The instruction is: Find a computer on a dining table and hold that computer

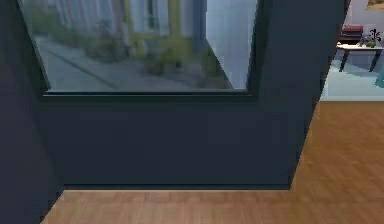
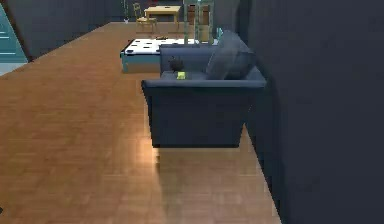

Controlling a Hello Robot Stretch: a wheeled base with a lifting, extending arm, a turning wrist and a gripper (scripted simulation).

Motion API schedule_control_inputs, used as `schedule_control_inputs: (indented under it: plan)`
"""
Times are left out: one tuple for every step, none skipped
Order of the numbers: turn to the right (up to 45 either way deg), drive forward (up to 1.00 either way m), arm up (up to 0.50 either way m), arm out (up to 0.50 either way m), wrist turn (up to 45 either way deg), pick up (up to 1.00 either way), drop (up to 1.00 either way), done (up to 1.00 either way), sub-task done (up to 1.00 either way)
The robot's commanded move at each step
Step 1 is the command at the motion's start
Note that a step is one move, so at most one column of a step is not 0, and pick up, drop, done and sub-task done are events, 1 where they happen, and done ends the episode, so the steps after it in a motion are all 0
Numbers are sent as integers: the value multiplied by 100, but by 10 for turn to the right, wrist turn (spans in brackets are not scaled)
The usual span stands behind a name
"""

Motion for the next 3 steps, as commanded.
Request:
schedule_control_inputs:
  plan:
    - [450, 0, 0, 0, 0, 0, 0, 0, 0]
    - [30, 0, 0, 0, 0, 0, 0, 0, 0]
    - [0, 100, 0, 0, 0, 0, 0, 0, 0]
